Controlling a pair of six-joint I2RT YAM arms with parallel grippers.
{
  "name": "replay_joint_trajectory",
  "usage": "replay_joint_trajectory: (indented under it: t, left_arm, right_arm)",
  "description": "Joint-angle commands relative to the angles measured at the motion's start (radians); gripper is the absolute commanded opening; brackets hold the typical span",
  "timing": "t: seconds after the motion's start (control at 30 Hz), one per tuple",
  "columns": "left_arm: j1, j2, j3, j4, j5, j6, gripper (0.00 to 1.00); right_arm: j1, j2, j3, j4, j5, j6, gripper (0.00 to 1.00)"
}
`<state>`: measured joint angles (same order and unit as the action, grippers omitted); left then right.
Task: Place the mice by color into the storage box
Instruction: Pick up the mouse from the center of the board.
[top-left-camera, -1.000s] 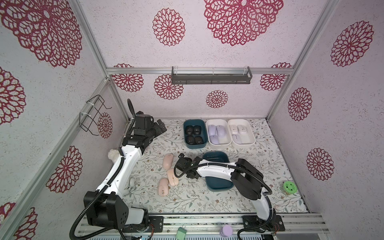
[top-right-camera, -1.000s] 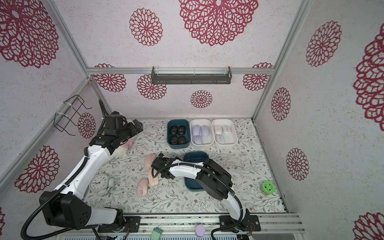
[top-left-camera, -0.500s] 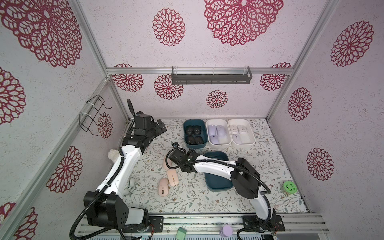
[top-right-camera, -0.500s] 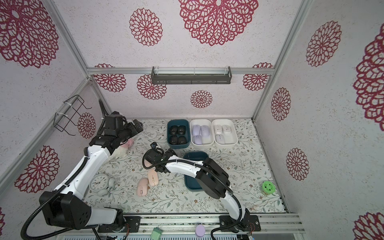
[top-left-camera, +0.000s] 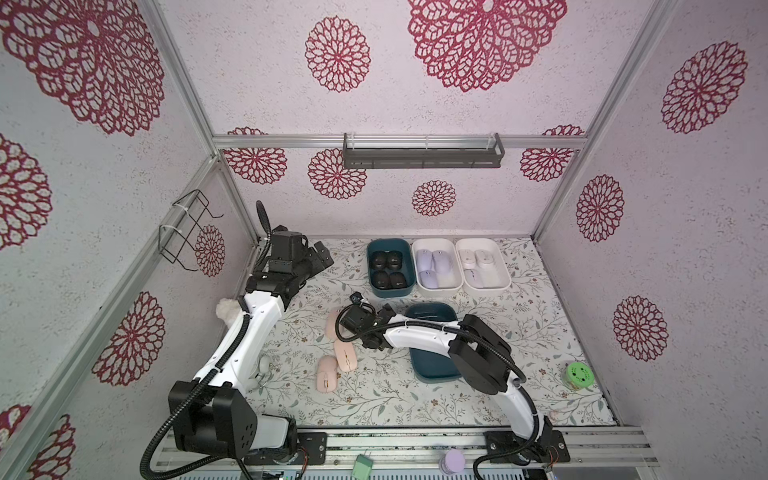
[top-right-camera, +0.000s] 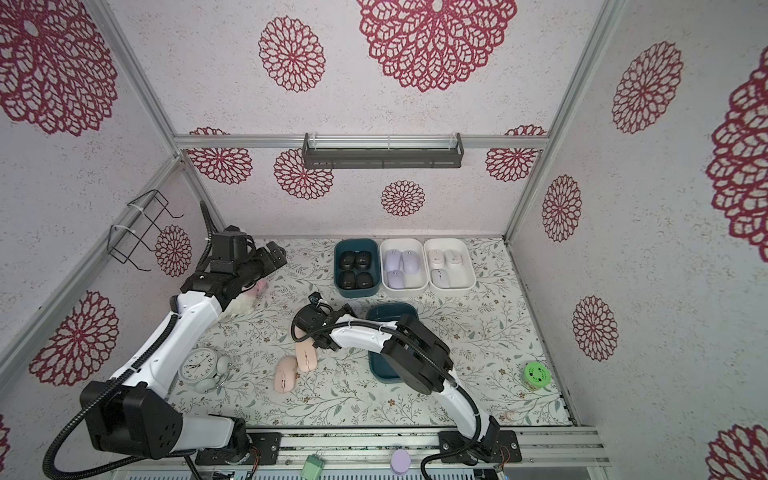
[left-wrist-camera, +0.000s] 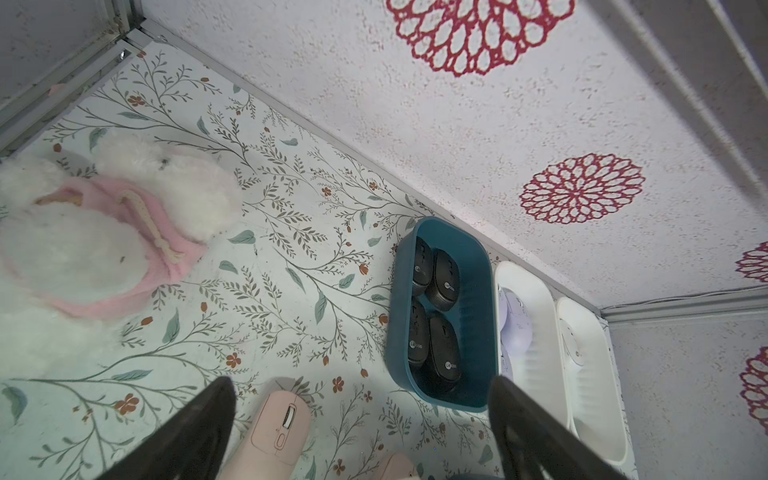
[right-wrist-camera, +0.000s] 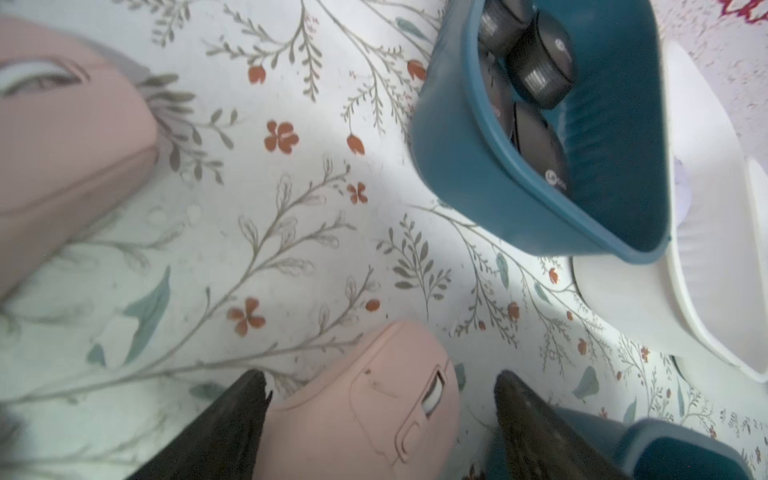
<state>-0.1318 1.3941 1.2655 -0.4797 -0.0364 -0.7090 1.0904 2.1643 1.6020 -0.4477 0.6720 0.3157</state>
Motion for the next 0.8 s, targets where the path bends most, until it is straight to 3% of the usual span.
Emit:
replay_joint_trajectory:
  t: [0.0,0.23,0.5,0.67,0.77]
  left_arm:
    - [0.008,0.021,-0.001,0.033,0.008,-0.008,0.97]
    - [0.008,0.042,0.009,0.033,0.065,-0.024,0.97]
    - [0.009,0.039,0.012,0.029,0.059,-0.014,0.97]
    - [0.010,0.045,0.013,0.027,0.059,-0.015,0.97]
    - [0.010,0.051,0.014,0.027,0.064,-0.015,0.97]
  right_arm:
    - [0.017,-0.131,-0.099,0.018,-0.053,0.012,0.87]
    - [0.022,-0.239,-0.196,-0.012,-0.054,0.026,0.84]
    - [0.001,-0.239,-0.129,-0.033,-0.104,0.040,0.84]
    - [-0.064,-0.220,-0.095,-0.055,-0.225,0.160,0.88]
    - [-0.113,-0.214,-0.109,-0.027,-0.367,0.235,0.88]
